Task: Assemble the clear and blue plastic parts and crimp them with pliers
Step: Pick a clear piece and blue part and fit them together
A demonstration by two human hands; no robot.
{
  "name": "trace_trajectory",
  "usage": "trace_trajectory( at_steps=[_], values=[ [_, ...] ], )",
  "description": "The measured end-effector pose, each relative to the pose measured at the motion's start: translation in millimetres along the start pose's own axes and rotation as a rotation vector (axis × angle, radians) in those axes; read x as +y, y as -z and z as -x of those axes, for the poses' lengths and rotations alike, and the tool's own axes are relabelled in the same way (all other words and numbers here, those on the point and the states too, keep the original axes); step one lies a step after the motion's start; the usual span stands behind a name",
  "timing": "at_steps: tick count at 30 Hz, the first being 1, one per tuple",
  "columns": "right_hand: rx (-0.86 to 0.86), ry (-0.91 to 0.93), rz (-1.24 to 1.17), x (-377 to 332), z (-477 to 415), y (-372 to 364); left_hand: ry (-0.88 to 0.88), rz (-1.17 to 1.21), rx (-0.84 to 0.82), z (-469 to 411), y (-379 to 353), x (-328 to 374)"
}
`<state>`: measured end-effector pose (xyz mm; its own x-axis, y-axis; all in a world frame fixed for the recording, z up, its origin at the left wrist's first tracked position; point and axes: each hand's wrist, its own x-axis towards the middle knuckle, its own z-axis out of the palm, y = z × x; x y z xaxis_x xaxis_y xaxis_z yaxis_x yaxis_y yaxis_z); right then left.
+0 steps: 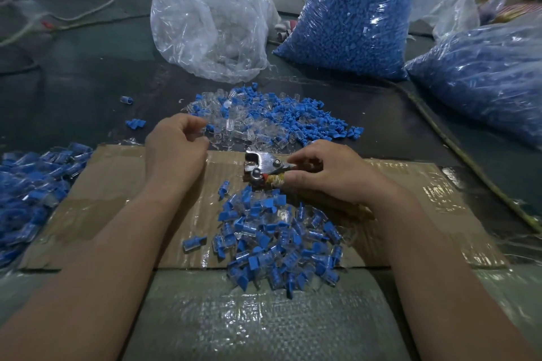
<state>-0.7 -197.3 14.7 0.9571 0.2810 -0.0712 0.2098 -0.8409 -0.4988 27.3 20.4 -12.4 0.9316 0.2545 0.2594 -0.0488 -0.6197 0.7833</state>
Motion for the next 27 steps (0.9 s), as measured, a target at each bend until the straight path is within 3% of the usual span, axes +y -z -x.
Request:
trace_trajectory(
  at_steps=[6, 14, 27],
  values=[
    [0.038, -0.005, -0.011, 3, -1, -2, -0.027, -0.252, -0.166, -4, -4, 12],
    [0.041, -0.012, -0.011, 7, -2, -3, -0.104, -0.454, -0.211, -26, -11, 10],
    [0.032, 0.0, -0.012, 7, -3, -4, -0.236, -0.56, -0.097, -25, -16, 6]
  ],
)
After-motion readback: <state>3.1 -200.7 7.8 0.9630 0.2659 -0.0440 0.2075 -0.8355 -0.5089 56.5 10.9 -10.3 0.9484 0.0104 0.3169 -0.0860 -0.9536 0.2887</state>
